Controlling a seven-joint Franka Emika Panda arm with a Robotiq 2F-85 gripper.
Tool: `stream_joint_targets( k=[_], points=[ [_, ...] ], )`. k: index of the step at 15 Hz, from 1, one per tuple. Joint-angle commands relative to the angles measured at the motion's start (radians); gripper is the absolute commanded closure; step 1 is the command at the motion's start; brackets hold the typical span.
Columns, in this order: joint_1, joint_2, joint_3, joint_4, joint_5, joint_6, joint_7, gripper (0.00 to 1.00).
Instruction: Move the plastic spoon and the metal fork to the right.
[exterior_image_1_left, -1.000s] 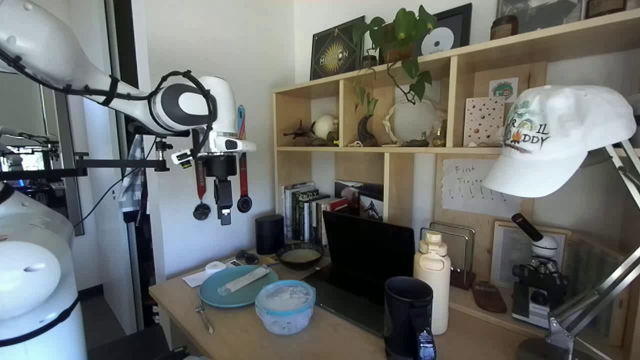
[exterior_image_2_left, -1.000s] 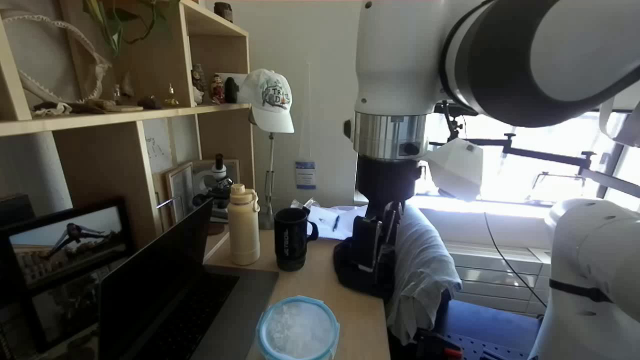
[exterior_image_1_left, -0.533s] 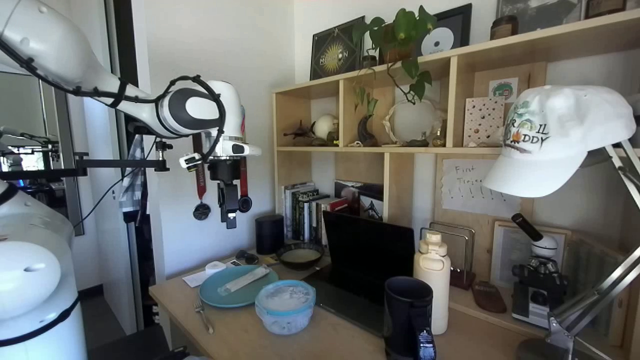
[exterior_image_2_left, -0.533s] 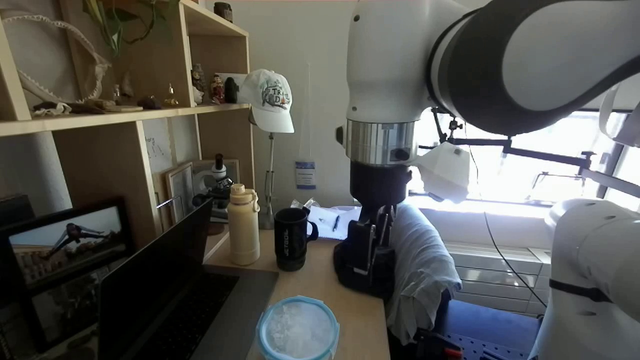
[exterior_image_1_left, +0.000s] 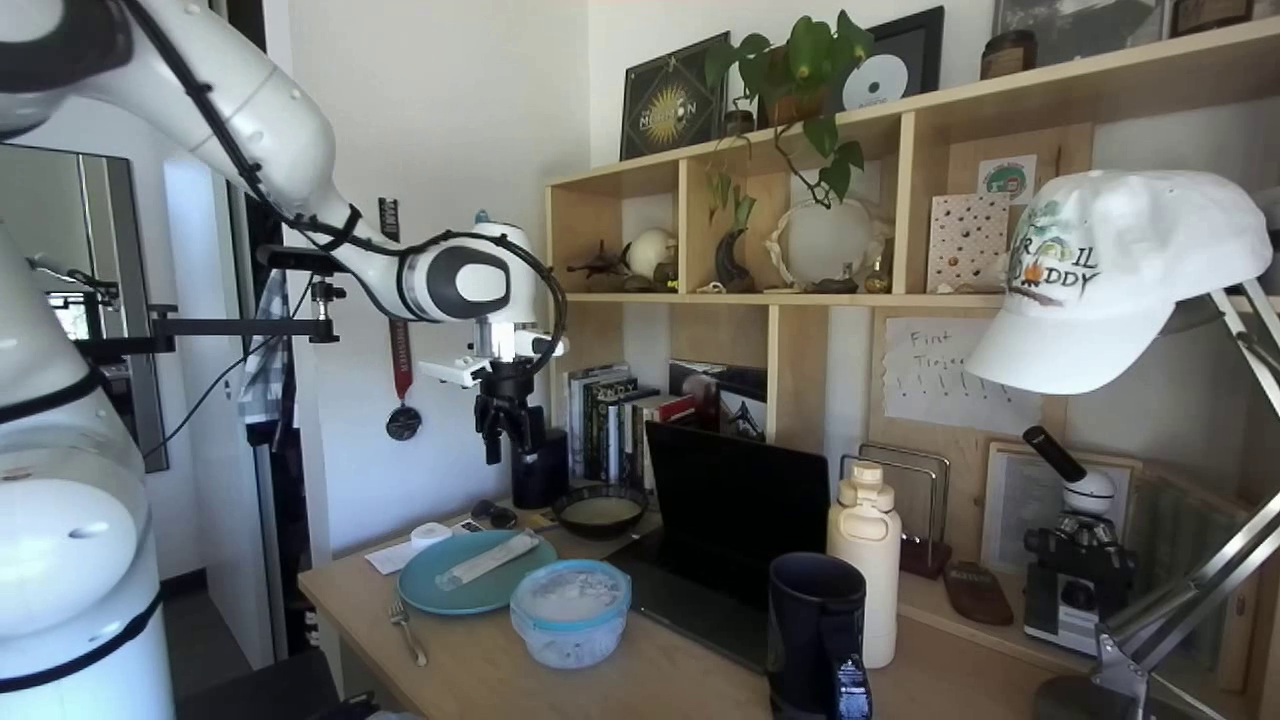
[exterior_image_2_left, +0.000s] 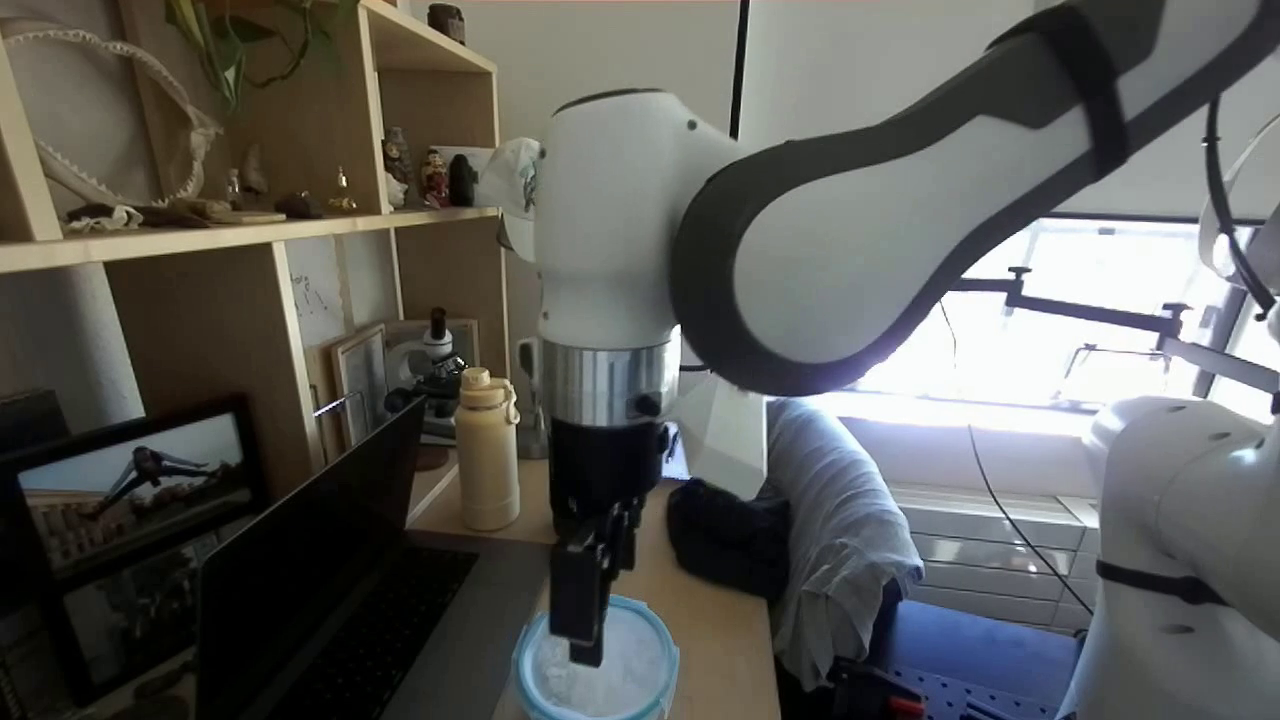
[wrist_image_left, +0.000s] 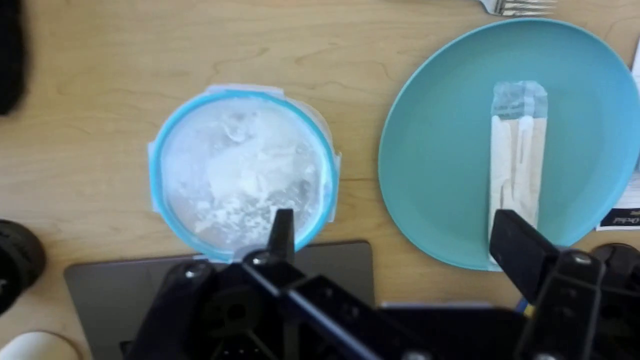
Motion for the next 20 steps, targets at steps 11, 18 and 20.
stream_joint_targets(
  k=[11, 18, 20],
  points=[
    [0.175, 0.614, 0.062, 0.475, -0.005, 0.04, -0.165, 0.0],
    [0.186, 0.764, 0.061, 0.495, -0.008, 0.124, -0.179, 0.0],
    [0.19, 0.79, 0.061, 0.492, -0.012, 0.159, -0.183, 0.0]
  ],
)
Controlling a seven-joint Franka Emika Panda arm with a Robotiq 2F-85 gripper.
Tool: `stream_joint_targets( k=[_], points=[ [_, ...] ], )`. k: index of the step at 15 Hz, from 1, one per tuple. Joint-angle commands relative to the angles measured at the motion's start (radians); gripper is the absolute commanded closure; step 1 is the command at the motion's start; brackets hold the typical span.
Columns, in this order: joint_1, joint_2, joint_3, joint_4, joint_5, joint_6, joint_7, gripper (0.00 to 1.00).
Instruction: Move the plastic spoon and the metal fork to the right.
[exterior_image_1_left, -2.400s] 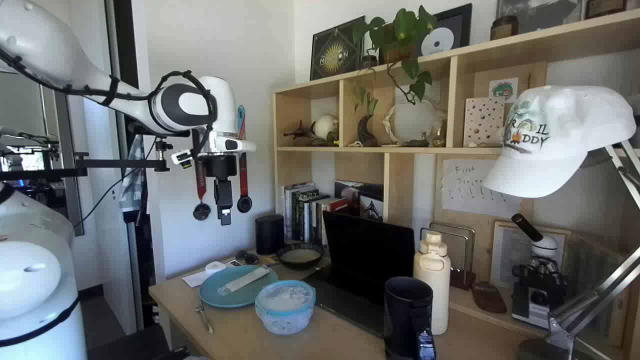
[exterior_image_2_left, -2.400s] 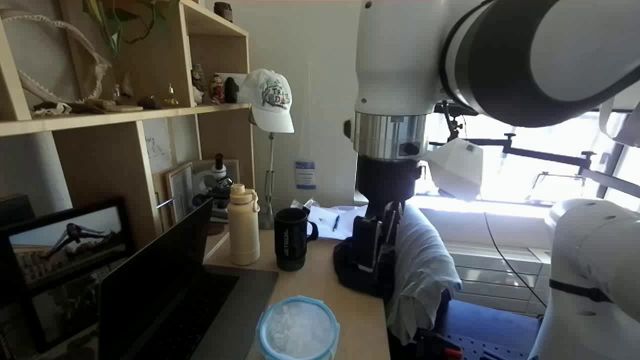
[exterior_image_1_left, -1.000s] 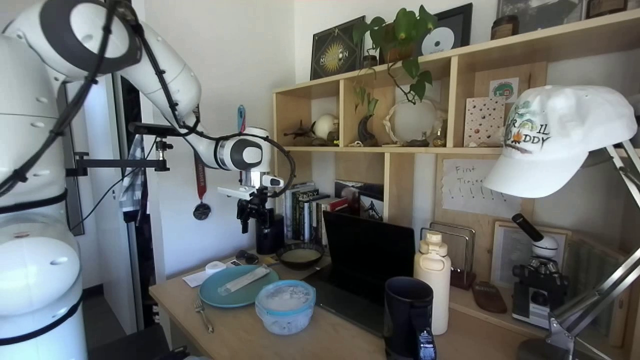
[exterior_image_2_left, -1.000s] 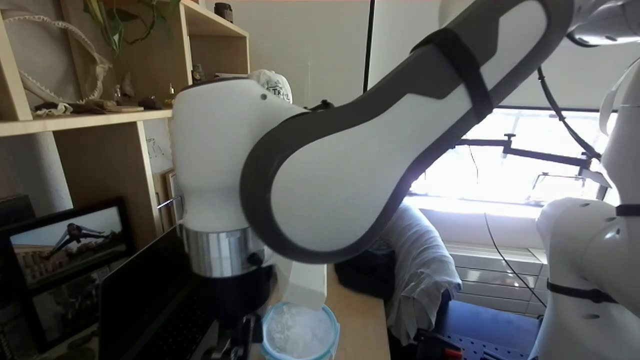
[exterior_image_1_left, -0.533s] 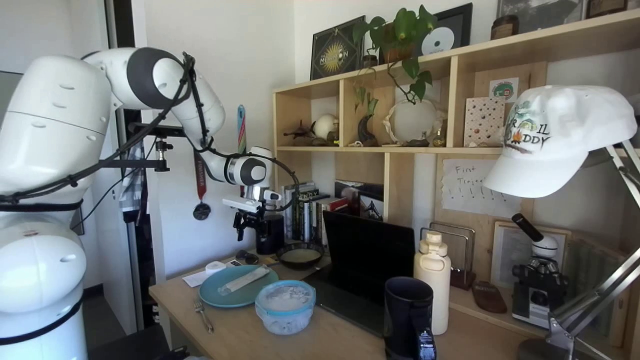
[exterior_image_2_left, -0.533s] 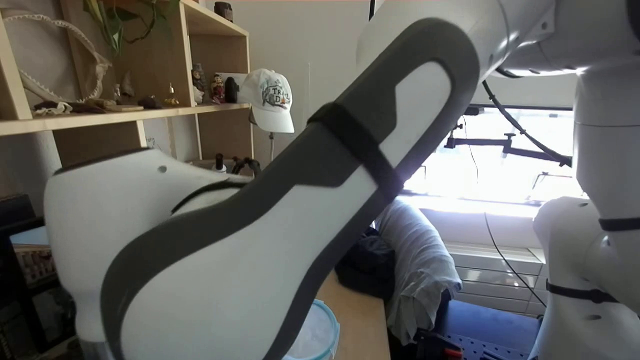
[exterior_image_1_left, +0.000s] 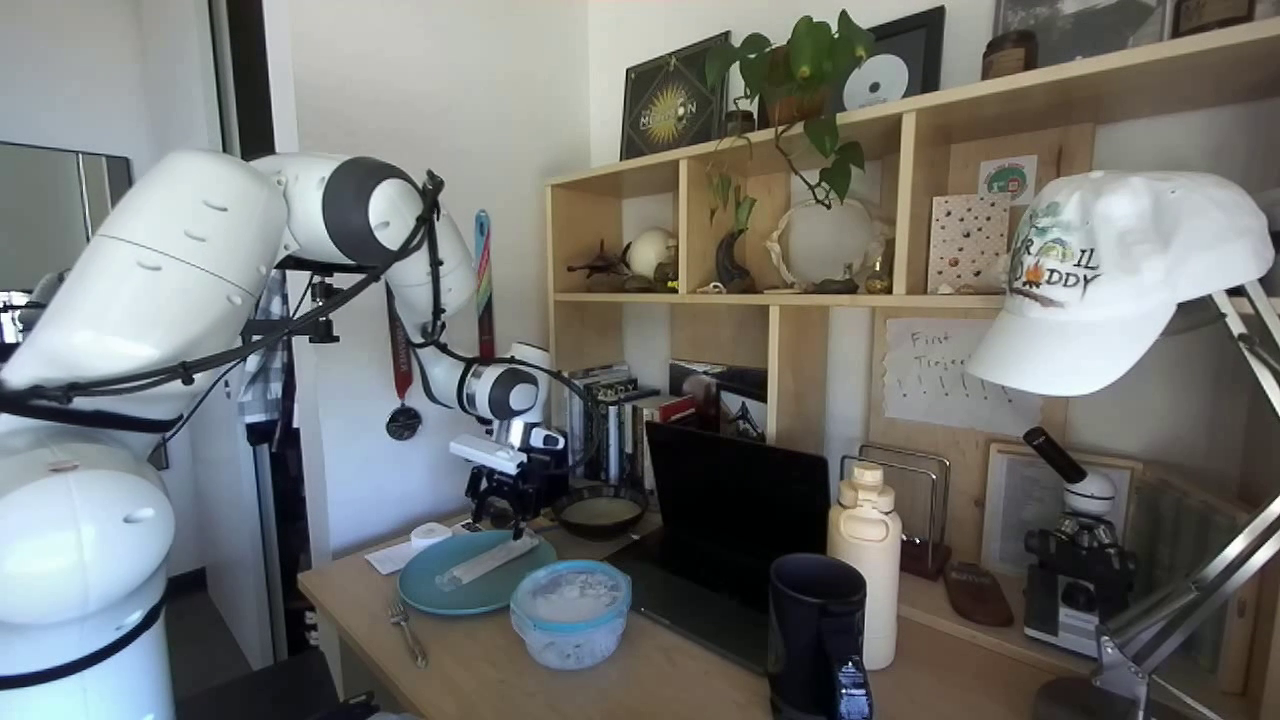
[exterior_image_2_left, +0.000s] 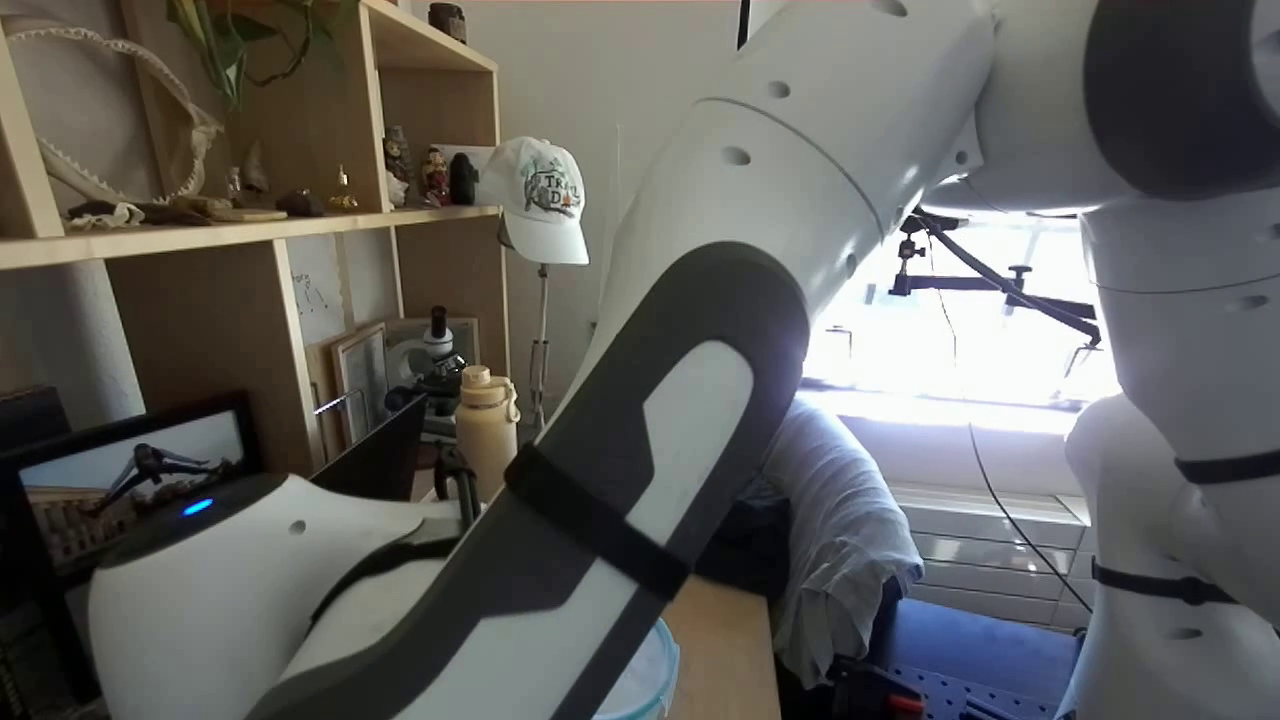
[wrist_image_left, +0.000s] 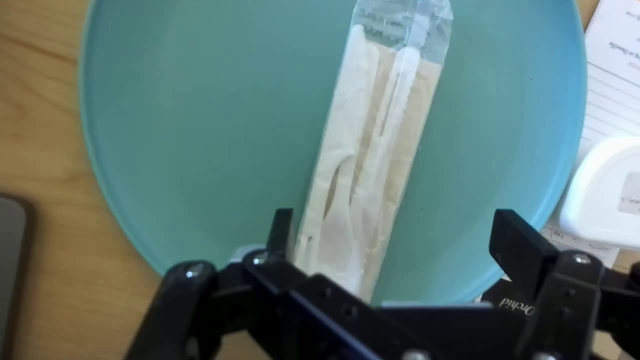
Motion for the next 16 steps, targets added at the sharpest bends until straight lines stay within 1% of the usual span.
stream_joint_targets(
  k=[1, 4, 7, 8, 9, 10, 13, 16],
  points=[
    [0.01, 0.045, -0.001, 0.009, -0.013, 0.056, -0.031, 0.0],
    [0.013, 0.069, 0.001, 0.0, -0.014, 0.083, -0.043, 0.0],
    [0.026, 0.08, -0.007, -0.003, -0.028, 0.071, -0.03, 0.0],
    [0.031, 0.08, -0.01, -0.003, -0.035, 0.066, -0.025, 0.25],
    [0.032, 0.081, -0.01, -0.002, -0.039, 0.065, -0.025, 0.28],
    [0.035, 0.079, -0.014, -0.001, -0.049, 0.061, -0.021, 0.34],
    [0.036, 0.076, -0.019, 0.003, -0.065, 0.054, -0.017, 0.6],
    [0.027, 0.068, -0.015, 0.003, -0.059, 0.046, -0.026, 0.81]
  ],
)
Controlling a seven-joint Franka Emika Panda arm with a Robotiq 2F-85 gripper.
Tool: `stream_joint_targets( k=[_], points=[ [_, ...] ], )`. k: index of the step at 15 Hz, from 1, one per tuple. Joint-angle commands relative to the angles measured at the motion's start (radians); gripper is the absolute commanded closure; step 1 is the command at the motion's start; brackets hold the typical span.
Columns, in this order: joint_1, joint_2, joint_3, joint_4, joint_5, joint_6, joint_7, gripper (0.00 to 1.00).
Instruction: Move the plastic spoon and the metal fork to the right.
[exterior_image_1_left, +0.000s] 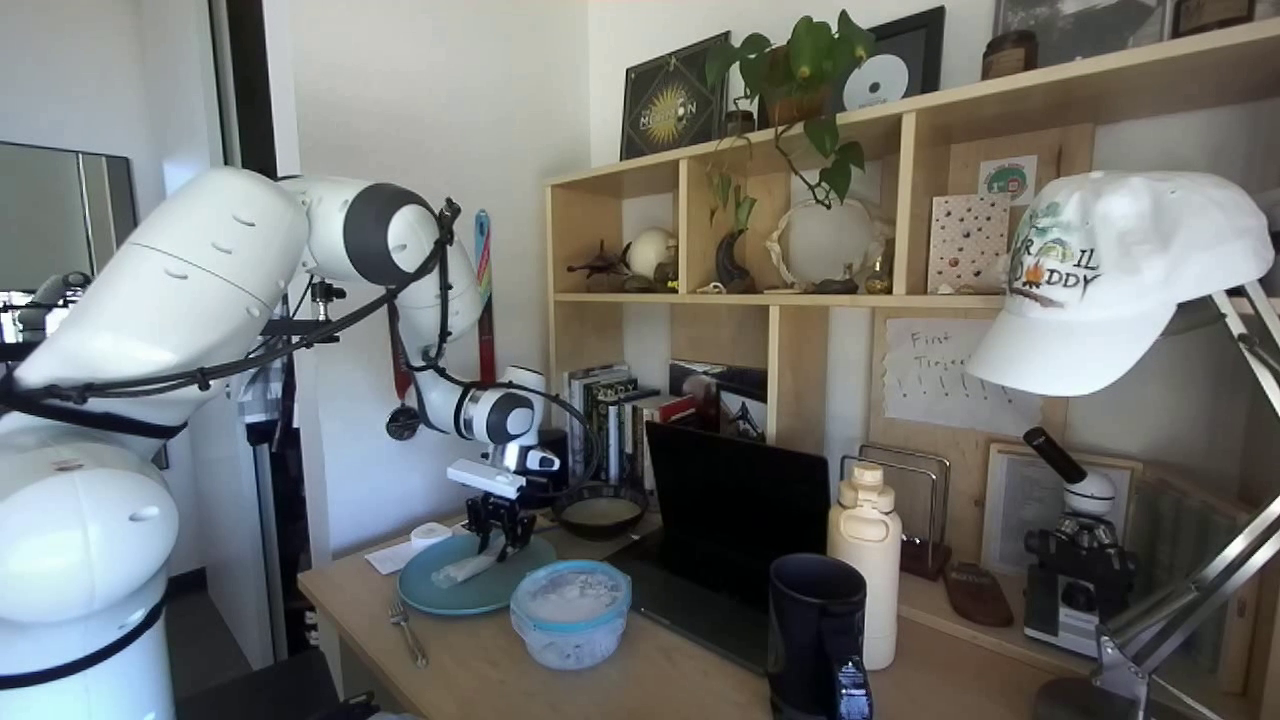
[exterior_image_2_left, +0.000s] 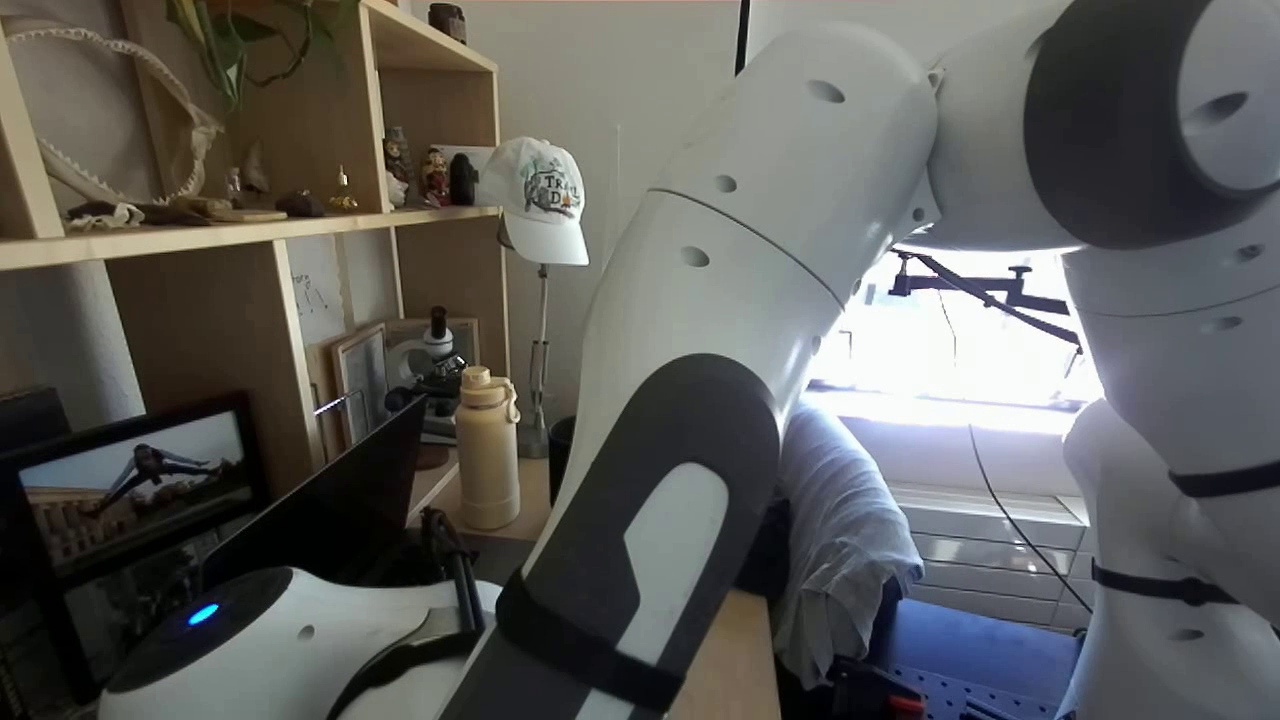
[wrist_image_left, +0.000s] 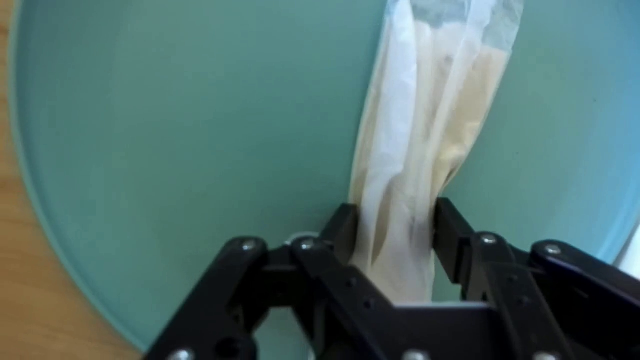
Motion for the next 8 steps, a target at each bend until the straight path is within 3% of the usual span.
stream_joint_targets(
  k=[1, 2, 4, 8],
  points=[
    [0.0, -0.022, -0.004, -0.004, -0.008, -0.016, 0.001, 0.87],
    [-0.01, -0.032, 0.003, -0.008, 0.004, -0.014, -0.009, 0.94],
    [-0.03, -0.064, 0.017, -0.015, 0.024, -0.027, -0.03, 0.97],
    [-0.058, -0.185, 0.029, -0.047, 0.054, -0.124, -0.03, 0.94]
  ],
)
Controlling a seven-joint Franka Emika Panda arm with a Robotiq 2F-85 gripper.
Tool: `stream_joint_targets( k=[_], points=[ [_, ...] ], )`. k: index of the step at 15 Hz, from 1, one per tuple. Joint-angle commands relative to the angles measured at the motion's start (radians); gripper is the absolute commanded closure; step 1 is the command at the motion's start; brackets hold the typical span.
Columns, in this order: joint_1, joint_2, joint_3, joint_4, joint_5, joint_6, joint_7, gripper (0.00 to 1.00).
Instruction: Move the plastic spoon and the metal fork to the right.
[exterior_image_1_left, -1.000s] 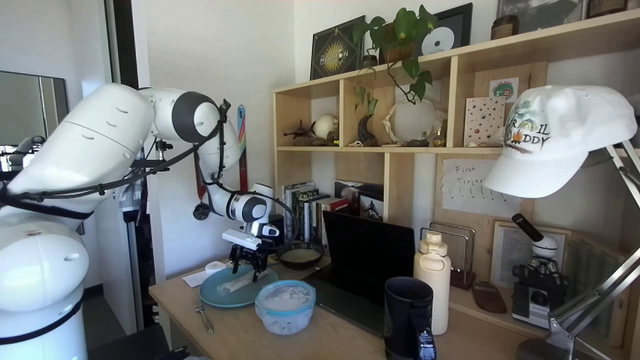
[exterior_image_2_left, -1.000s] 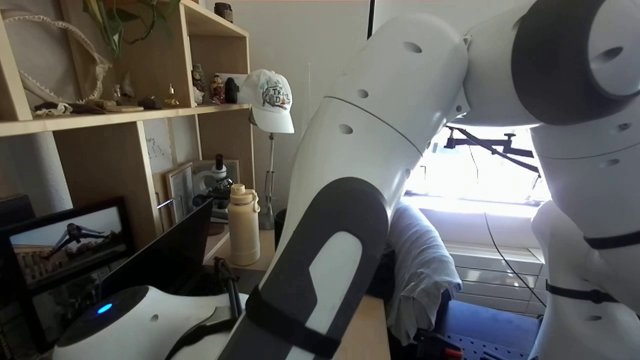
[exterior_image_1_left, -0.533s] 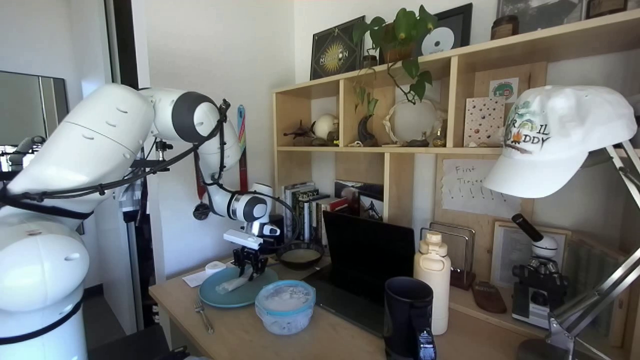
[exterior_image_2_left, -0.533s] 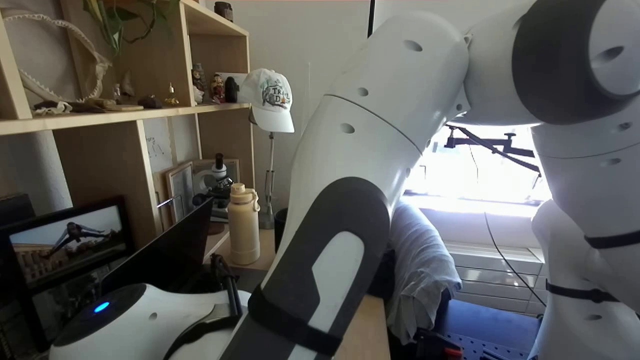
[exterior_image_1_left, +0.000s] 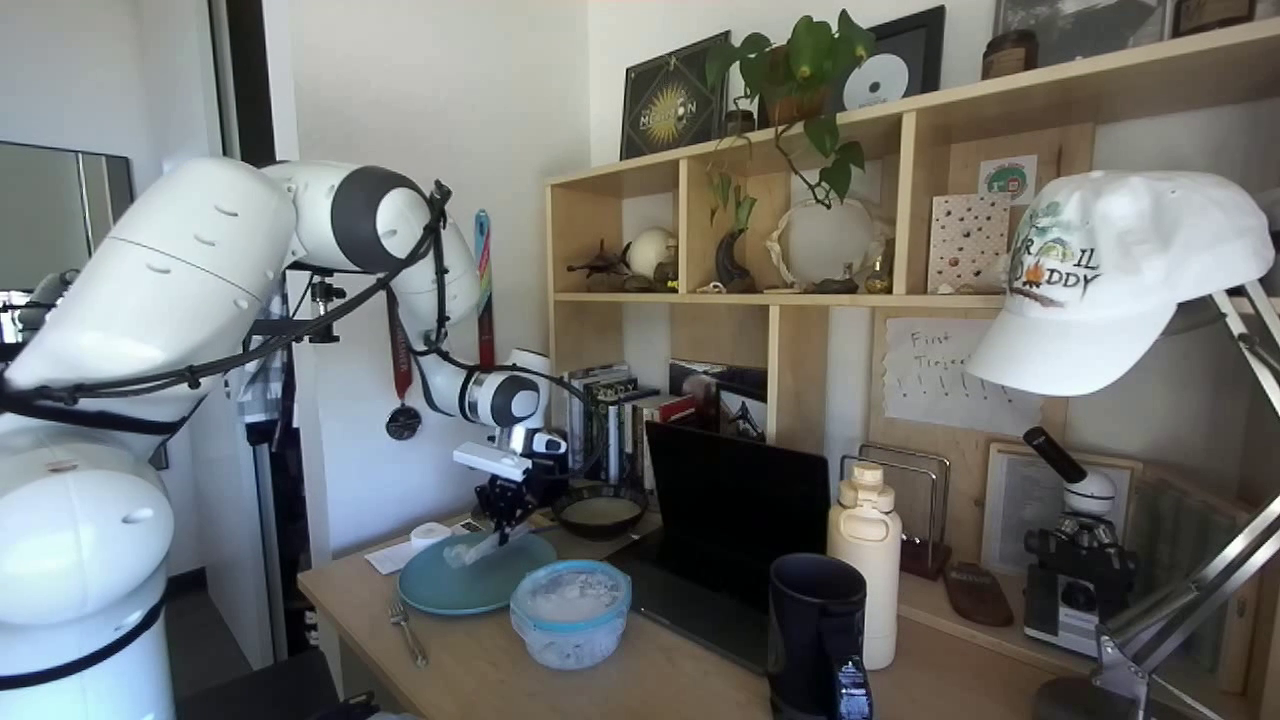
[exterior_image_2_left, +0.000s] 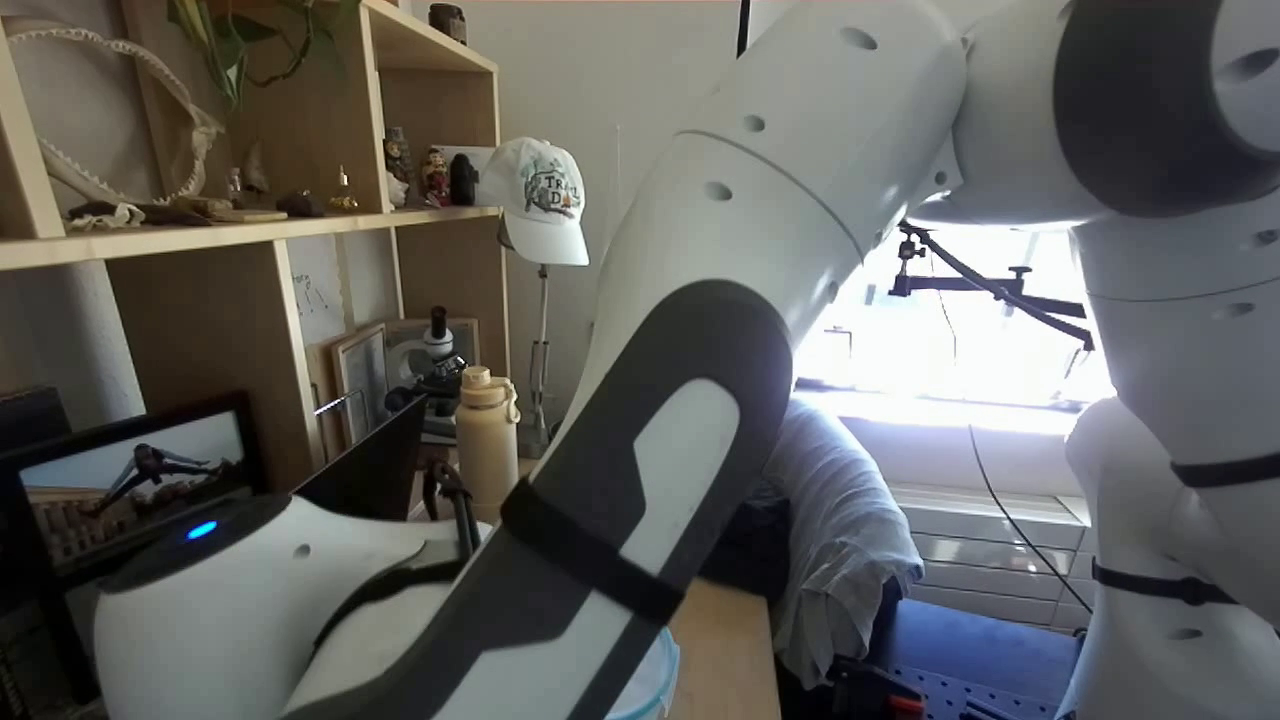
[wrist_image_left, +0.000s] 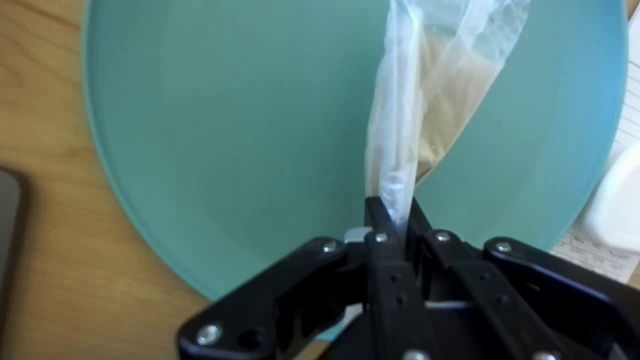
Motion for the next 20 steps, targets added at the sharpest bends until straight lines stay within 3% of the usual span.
stream_joint_targets(
  k=[1, 5, 10, 17, 20],
  points=[
    [-0.033, -0.16, 0.017, -0.058, 0.048, -0.129, -0.019, 0.94],
    [-0.027, -0.366, -0.022, -0.144, 0.03, -0.316, 0.088, 0.95],
    [-0.052, -0.644, -0.071, -0.374, -0.007, -0.391, 0.271, 0.95],
    [-0.166, -1.03, -0.102, -0.736, -0.114, -0.413, 0.431, 0.94],
    [-0.231, -1.172, -0.113, -0.823, -0.176, -0.474, 0.448, 0.94]
  ],
)
